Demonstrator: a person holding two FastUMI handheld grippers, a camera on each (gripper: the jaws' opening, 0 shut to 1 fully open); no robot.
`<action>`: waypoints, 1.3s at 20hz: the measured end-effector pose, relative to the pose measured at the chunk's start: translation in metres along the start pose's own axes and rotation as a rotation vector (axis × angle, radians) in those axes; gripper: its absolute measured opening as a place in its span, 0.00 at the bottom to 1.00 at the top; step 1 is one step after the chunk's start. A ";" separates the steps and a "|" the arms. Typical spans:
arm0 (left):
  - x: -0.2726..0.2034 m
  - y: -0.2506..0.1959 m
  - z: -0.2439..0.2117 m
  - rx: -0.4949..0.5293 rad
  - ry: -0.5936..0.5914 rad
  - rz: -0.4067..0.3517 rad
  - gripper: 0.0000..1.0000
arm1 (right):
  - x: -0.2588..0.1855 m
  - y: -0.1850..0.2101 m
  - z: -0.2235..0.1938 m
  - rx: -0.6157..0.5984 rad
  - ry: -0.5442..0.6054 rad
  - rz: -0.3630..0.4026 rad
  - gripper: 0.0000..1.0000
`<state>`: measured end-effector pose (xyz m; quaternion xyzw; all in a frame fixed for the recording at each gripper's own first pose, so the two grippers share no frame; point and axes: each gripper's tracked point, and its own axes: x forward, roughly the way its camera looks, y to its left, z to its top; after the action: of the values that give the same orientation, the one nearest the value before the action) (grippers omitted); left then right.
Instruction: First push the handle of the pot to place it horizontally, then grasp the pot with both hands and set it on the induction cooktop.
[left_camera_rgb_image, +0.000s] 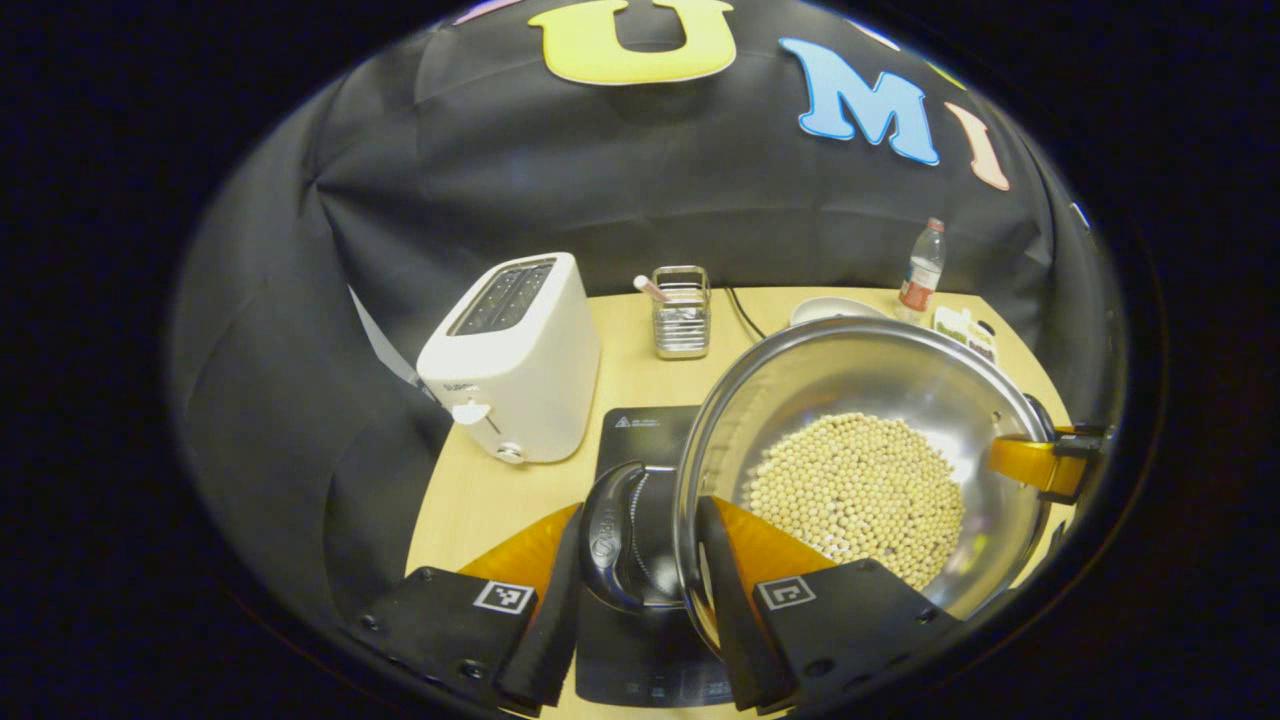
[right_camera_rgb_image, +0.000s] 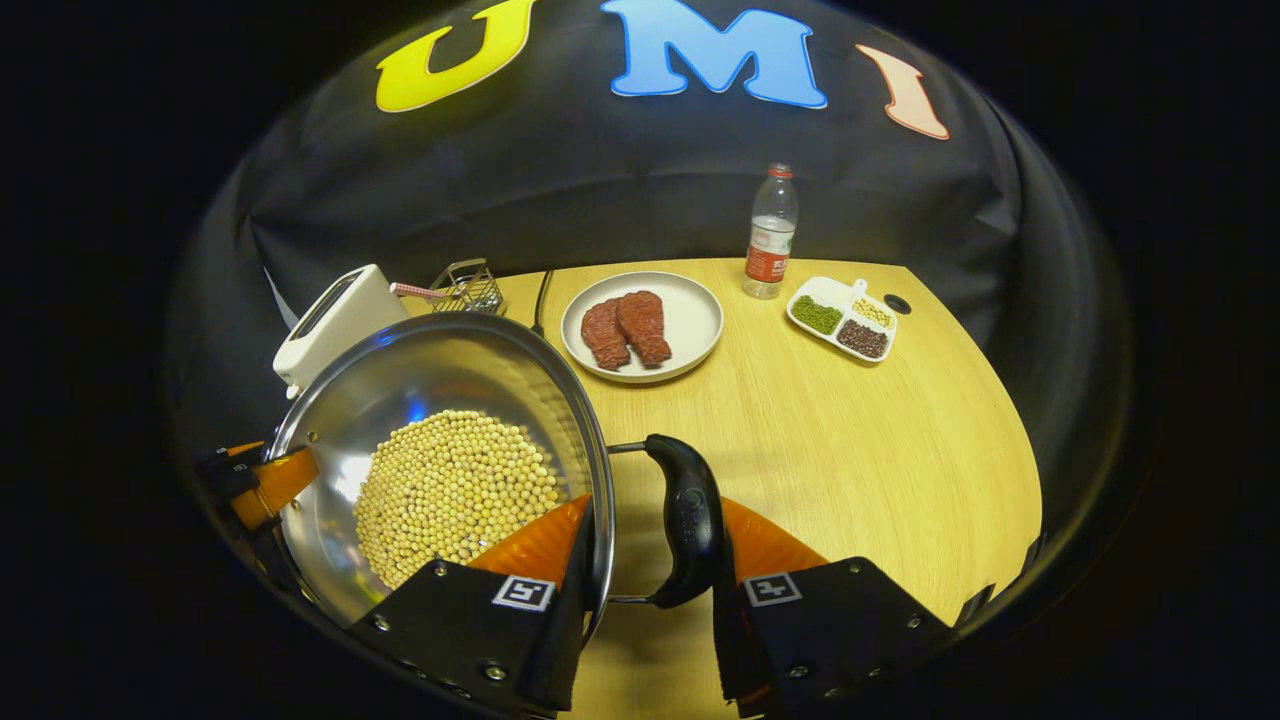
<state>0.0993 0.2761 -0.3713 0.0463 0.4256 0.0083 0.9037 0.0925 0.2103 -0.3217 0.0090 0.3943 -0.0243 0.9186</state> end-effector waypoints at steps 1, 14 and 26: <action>0.005 0.006 0.000 -0.002 0.000 0.001 0.63 | 0.002 0.006 -0.002 0.003 0.001 0.001 0.54; 0.048 0.053 -0.012 -0.020 0.011 -0.013 0.66 | 0.033 0.052 -0.012 0.018 -0.001 -0.029 0.54; 0.068 0.047 -0.012 0.002 -0.037 -0.046 0.63 | 0.050 0.057 -0.023 0.054 -0.012 -0.049 0.54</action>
<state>0.1345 0.3276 -0.4273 0.0375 0.4097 -0.0136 0.9114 0.1126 0.2665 -0.3739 0.0242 0.3880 -0.0573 0.9196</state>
